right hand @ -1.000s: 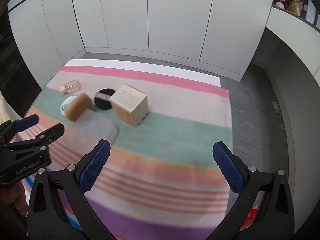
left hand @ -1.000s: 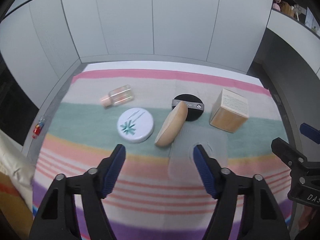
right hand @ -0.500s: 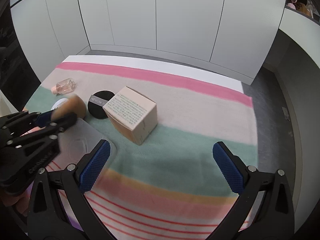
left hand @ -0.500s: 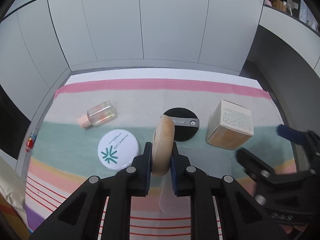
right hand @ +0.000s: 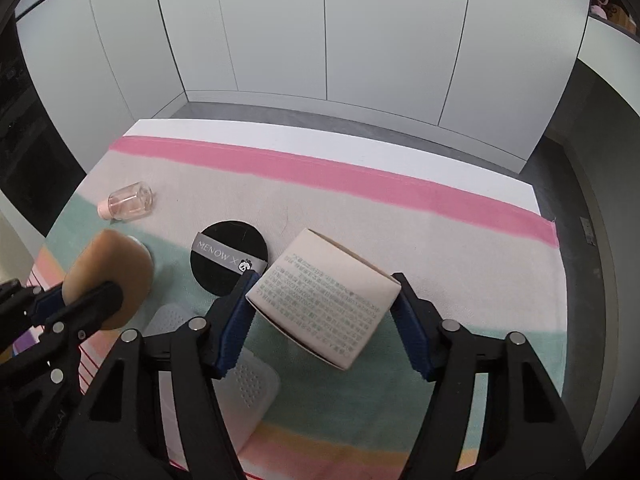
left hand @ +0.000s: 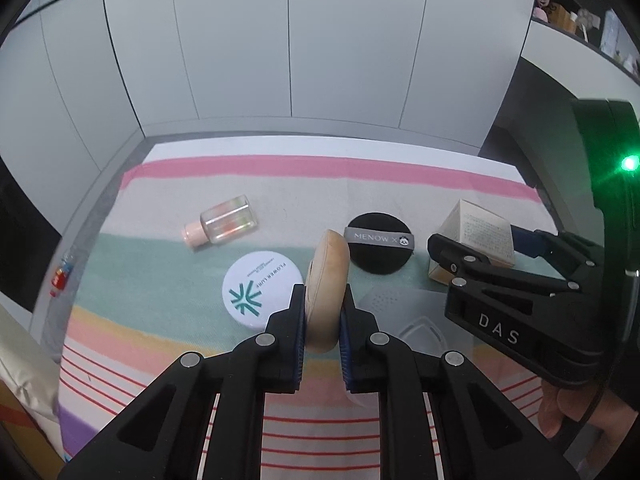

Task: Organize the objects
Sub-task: 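Grasp the beige sponge with the left gripper while the right gripper grasps the beige box, then carry the beige sponge with the left gripper while the right carries the beige box to the cardboard box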

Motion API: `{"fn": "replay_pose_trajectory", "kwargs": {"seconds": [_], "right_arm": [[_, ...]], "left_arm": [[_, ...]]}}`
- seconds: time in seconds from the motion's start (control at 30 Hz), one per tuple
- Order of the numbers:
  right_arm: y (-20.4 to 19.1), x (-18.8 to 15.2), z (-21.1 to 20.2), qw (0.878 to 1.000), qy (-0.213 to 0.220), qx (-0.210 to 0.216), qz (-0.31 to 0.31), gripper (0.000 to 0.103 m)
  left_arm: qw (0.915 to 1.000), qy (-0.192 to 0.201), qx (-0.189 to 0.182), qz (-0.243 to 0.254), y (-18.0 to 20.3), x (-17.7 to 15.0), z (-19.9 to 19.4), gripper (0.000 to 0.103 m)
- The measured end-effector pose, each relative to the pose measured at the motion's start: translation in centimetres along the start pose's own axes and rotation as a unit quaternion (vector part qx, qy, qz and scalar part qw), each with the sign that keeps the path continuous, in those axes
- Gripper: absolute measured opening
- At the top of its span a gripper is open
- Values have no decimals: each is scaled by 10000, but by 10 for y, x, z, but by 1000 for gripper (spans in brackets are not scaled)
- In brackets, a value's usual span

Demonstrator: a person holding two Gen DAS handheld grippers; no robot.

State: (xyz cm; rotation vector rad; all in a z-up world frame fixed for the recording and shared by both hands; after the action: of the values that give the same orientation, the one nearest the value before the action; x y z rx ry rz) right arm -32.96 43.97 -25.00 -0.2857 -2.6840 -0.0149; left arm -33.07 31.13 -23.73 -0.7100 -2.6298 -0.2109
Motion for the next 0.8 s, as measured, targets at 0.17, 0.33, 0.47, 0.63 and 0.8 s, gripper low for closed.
{"fn": "replay_pose_trajectory", "kwargs": {"seconds": [0.17, 0.33, 0.47, 0.63, 0.8], "right_arm": [[3, -7, -12, 10000, -57, -29, 72, 67], [4, -16, -43, 9999, 1, -47, 108, 67], [2, -28, -75, 9999, 21, -30, 141, 67], [-8, -46, -120, 9999, 102, -21, 76, 67], [-23, -66, -165, 9999, 79, 28, -92, 67]], "left_arm": [[9999, -43, -113, -68, 3, -5, -13, 14], [9997, -22, -122, -211, 6, -11, -37, 14], [9997, 9, -125, -227, 9, -19, -66, 14], [9995, 48, -146, -268, 10, -35, -109, 14], [9997, 101, -22, -221, 6, -57, -153, 14]]}}
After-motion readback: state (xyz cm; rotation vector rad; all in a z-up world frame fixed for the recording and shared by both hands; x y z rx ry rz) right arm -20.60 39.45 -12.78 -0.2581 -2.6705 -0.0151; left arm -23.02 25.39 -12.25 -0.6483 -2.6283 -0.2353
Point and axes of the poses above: each gripper's, at about its wrist camera, not at the fingertips, and z roughly the way its jaws point, y to its right, x to its top, the point moved 5 cm from there along z, roughly the way its jaws point, and after that the axes turned 9 degrees about -y, right-handed, at the moved point
